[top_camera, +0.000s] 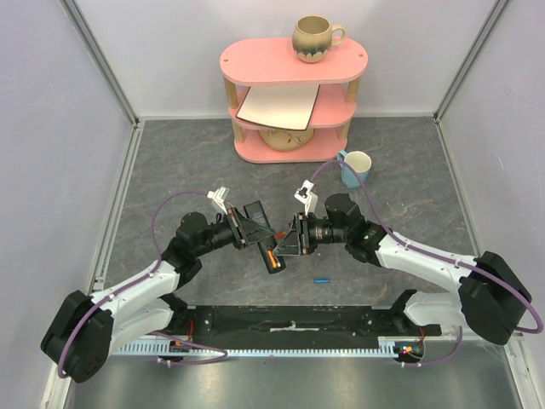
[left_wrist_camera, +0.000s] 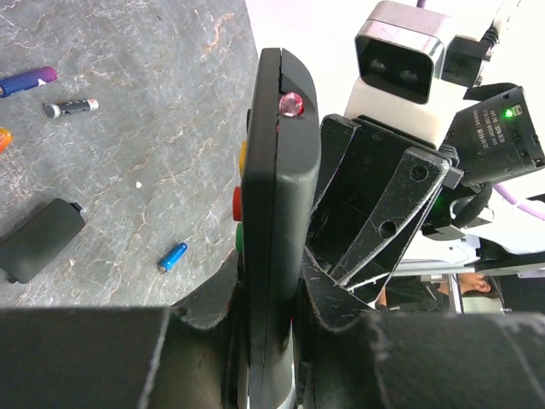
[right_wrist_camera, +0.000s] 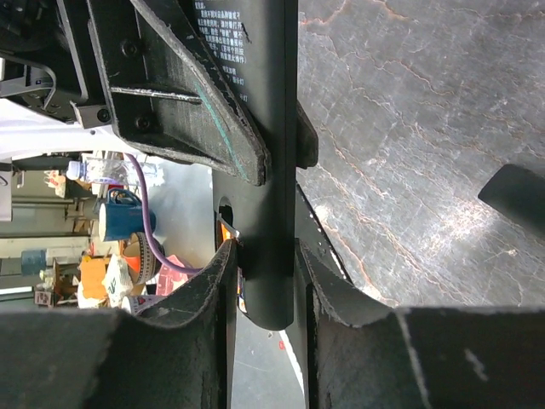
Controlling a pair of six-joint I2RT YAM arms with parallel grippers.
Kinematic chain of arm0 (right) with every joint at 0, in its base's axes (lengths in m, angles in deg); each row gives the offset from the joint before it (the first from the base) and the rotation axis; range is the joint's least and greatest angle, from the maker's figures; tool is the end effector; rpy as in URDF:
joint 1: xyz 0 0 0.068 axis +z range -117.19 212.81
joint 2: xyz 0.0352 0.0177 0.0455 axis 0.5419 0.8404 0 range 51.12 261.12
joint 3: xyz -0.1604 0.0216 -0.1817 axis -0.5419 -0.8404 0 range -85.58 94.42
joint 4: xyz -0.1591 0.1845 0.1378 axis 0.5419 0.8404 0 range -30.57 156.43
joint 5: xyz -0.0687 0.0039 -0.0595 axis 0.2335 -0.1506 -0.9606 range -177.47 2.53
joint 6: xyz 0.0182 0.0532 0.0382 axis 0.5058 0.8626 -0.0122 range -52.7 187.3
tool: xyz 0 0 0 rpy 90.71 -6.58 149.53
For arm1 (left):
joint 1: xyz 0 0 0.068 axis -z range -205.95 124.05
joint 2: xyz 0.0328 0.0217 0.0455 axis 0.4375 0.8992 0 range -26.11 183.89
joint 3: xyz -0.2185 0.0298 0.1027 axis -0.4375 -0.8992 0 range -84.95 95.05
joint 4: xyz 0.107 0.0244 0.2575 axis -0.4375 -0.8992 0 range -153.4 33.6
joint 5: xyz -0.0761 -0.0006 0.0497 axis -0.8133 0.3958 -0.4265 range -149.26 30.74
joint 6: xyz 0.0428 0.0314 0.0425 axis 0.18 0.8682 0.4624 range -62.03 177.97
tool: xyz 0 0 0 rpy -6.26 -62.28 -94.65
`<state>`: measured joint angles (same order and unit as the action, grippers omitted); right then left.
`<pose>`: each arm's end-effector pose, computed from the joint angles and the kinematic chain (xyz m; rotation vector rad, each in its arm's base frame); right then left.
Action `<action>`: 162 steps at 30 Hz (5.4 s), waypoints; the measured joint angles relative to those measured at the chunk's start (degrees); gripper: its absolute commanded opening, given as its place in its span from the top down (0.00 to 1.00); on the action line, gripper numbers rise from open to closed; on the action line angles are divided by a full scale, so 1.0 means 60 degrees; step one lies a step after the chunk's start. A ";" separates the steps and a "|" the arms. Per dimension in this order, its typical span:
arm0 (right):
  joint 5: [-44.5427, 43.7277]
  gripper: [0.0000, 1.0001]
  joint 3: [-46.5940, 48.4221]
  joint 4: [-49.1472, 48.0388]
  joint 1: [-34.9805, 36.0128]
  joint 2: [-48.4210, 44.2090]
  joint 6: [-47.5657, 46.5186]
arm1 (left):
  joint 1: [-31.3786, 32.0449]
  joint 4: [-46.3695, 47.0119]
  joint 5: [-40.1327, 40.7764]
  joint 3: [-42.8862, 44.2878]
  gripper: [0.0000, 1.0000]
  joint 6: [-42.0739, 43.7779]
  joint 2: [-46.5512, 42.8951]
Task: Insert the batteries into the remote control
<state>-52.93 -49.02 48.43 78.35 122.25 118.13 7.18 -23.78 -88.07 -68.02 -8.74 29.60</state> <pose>0.1918 0.2398 0.1861 -0.3580 2.2969 1.5836 0.1980 -0.1606 0.1742 -0.1319 1.9835 -1.6514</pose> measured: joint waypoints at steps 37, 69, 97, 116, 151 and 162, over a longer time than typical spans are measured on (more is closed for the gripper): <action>-0.0015 0.60 0.0051 -0.0386 0.0219 -0.0102 0.0361 | 0.0011 0.0073 0.0076 0.0120 0.98 0.0095 -0.0262; -0.1457 0.29 0.0703 0.1494 0.0448 -0.0346 -0.0240 | 0.0033 -0.0055 0.0390 0.0131 0.98 0.0091 -0.0259; -0.4991 0.23 0.0980 0.4685 0.0284 0.0940 -0.3628 | -0.0004 -0.1293 0.1122 -0.0616 0.98 0.0361 -0.3960; -0.6572 0.23 0.2514 0.3916 0.1515 0.3716 -0.6502 | -0.0007 -0.2495 0.1548 -0.0900 0.98 0.0608 -0.5595; -0.6721 0.16 0.2218 0.3479 0.1519 0.3031 -0.5821 | -0.0007 -0.2568 0.1548 -0.1013 0.98 0.0605 -0.5351; -0.7373 0.20 0.2280 0.3818 0.1672 0.2758 -0.2874 | -0.0007 -0.2543 0.1548 -0.1013 0.98 0.0605 -0.5326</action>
<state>-97.17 -35.34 71.34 88.38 138.80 100.89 7.13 -39.04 -78.78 -74.09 -5.12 -2.36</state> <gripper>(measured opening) 0.814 0.253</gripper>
